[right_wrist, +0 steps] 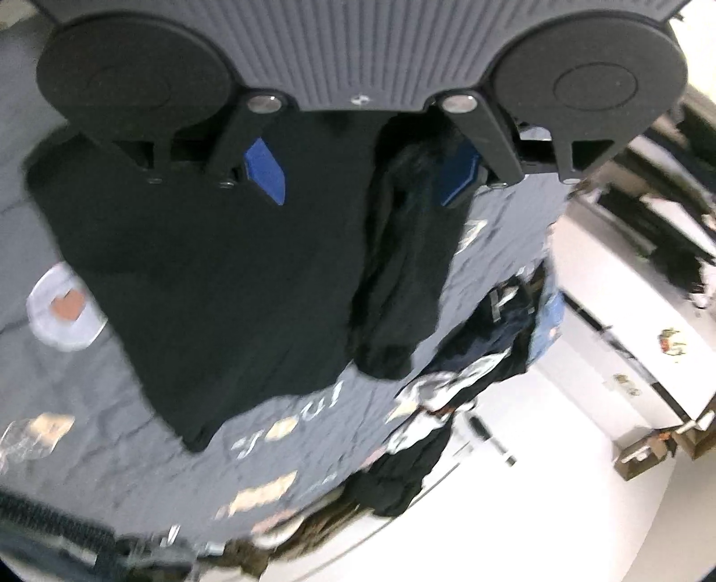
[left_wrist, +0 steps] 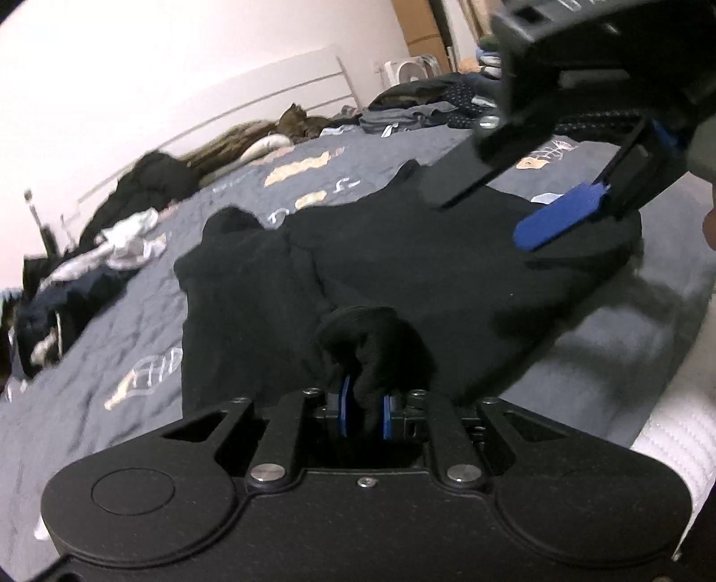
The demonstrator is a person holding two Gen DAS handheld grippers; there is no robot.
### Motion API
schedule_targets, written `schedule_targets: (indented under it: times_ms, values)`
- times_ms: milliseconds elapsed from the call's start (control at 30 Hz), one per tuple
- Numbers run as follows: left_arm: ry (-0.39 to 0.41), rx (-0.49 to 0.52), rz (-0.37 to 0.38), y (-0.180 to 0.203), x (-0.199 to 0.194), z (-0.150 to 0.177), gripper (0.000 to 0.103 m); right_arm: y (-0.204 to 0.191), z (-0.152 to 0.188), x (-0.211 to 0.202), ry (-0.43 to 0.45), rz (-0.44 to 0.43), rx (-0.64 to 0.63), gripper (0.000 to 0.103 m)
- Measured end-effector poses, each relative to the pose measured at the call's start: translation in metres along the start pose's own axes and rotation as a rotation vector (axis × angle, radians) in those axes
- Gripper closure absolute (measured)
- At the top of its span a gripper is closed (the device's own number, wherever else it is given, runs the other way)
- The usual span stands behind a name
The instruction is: Fold clothes
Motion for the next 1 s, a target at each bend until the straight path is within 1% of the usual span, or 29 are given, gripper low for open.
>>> schedule_targets:
  times_ms: [133, 233, 300, 467, 567, 600, 700, 733, 767, 800, 833, 867, 933, 1000]
  values:
    - [0.037, 0.039, -0.034, 0.004, -0.006, -0.003, 0.089, 0.003, 0.004, 0.009, -0.057, -0.106, 0.107, 0.025]
    - [0.06, 0.016, -0.046, 0.0, -0.009, -0.009, 0.089, 0.004, 0.007, 0.018, -0.077, -0.159, 0.198, 0.023]
    - [0.073, 0.022, -0.047, -0.002, -0.01, -0.011, 0.089, 0.004, 0.006, 0.023, -0.081, -0.173, 0.224, 0.022]
    - [0.064, 0.042, -0.04, 0.002, -0.005, -0.01, 0.089, 0.002, 0.003, 0.033, -0.081, -0.197, 0.255, 0.02]
    - [0.058, 0.04, -0.034, 0.002, -0.003, -0.011, 0.089, -0.004, 0.003, 0.042, -0.101, -0.15, 0.192, 0.02]
    - [0.051, 0.047, -0.033, 0.003, -0.002, -0.011, 0.089, -0.004, 0.003, 0.043, -0.101, -0.144, 0.188, 0.02]
    - [0.009, 0.092, -0.034, 0.004, 0.0, -0.009, 0.081, -0.002, 0.005, 0.048, -0.101, -0.126, 0.178, 0.02]
    - [-0.01, 0.107, -0.034, 0.003, -0.002, -0.009, 0.071, -0.002, 0.005, 0.05, -0.101, -0.12, 0.177, 0.02]
    - [-0.019, 0.12, -0.038, 0.001, -0.006, -0.009, 0.064, 0.0, 0.005, 0.051, -0.101, -0.117, 0.174, 0.02]
    - [-0.024, 0.131, -0.042, -0.001, -0.01, -0.009, 0.06, 0.001, 0.006, 0.051, -0.103, -0.113, 0.172, 0.02]
    - [-0.019, 0.133, -0.044, -0.005, -0.016, -0.009, 0.052, 0.001, 0.006, 0.051, -0.103, -0.11, 0.169, 0.02]
    - [-0.013, 0.129, -0.037, -0.011, -0.021, -0.009, 0.047, 0.001, 0.006, 0.05, -0.101, -0.108, 0.164, 0.02]
    - [0.005, 0.094, -0.03, -0.022, -0.029, -0.01, 0.045, 0.0, 0.008, 0.05, -0.105, -0.1, 0.141, 0.02]
    - [0.006, -0.004, -0.026, -0.036, -0.03, -0.011, 0.045, -0.004, 0.01, 0.052, -0.111, -0.091, 0.112, 0.02]
Point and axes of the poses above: each gripper's, at about its wrist camera, not at the fingertips, and x roughly the way its jaws point, y to its right, z to its underside, the point moved 1 cm from there along x, roughly the way its jaws point, and after that the axes turned 14 degrees about -z, right-handed, at the moved point
